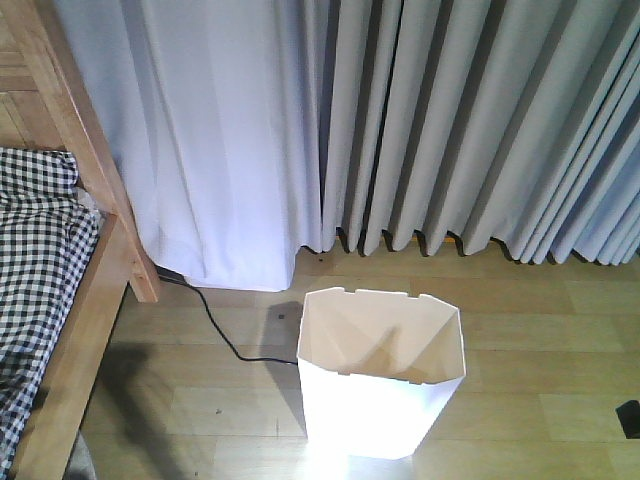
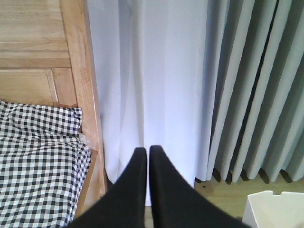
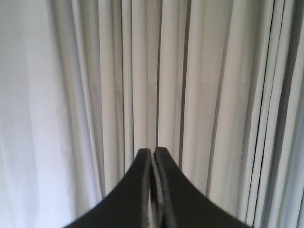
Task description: Move trash bin to bedside with robot
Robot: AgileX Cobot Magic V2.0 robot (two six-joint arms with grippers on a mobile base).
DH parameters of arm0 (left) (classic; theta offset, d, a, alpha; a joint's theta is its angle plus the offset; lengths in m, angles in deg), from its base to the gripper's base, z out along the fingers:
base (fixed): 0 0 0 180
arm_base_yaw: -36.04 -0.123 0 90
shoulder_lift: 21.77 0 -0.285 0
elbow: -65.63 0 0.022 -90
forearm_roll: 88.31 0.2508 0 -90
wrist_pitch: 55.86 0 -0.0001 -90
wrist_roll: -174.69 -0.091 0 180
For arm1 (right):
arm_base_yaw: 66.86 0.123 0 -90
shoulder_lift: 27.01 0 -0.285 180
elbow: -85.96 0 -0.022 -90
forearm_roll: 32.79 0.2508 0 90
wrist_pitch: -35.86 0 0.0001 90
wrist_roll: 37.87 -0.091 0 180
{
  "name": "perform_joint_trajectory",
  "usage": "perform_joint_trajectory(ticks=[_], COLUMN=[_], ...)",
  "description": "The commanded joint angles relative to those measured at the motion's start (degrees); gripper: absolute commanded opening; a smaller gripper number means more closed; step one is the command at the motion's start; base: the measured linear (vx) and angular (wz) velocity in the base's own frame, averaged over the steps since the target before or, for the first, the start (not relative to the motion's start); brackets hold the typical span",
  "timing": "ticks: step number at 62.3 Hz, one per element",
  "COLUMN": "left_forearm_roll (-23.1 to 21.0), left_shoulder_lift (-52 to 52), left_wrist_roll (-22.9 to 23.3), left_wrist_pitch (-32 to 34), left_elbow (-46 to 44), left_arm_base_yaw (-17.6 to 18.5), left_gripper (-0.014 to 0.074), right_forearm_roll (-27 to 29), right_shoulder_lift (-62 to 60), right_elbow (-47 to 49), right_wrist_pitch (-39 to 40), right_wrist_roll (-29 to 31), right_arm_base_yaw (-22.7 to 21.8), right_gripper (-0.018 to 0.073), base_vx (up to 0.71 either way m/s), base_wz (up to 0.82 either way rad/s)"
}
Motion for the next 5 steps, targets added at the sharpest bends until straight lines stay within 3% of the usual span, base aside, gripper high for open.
perform_joint_trajectory(ticks=[1, 5], left_forearm_roll=[-0.2, -0.2], left_shoulder_lift=[-0.8, -0.8], left_wrist_roll=[0.3, 0.3], left_wrist_pitch=[4.0, 4.0], left_elbow=[1.1, 1.1], left_arm_base_yaw=[0.1, 0.1], left_gripper=[-0.0006, -0.0006], right_forearm_roll=[-0.8, -0.8], right_shoulder_lift=[-0.8, -0.8], right_elbow=[-0.4, -0.4], right_wrist_pitch=[4.4, 4.4], right_wrist_roll=[0.0, 0.0], right_arm_base_yaw=[0.0, 0.0], right_gripper=[-0.0009, -0.0009], base_vx=[0.0, 0.0], base_wz=[0.0, 0.0])
